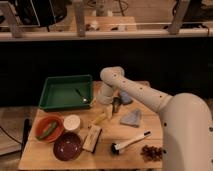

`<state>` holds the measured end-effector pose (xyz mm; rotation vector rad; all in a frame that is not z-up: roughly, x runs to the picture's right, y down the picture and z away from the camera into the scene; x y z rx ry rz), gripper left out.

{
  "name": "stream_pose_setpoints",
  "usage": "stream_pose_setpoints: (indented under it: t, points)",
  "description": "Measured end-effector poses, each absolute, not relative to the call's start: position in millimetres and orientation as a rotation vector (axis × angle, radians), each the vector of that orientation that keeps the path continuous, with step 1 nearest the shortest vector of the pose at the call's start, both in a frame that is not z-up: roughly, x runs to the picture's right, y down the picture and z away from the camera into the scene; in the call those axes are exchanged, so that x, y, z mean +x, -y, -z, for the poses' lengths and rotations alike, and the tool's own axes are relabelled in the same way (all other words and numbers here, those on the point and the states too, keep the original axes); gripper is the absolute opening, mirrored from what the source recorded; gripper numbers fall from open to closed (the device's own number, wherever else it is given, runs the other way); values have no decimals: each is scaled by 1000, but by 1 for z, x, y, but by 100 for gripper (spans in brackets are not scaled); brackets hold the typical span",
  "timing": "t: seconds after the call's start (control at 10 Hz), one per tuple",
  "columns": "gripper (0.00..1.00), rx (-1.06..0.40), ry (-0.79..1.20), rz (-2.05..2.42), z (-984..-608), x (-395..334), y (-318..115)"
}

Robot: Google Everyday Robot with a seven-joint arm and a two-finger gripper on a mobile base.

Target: Place banana in table surface

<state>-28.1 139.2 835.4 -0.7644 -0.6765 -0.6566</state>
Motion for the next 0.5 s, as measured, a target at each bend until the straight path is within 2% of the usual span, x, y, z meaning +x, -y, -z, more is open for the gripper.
stream_pose_setpoints:
  t: [0.5]
  points:
    - [80,-731,680,662,-826,-27,-126]
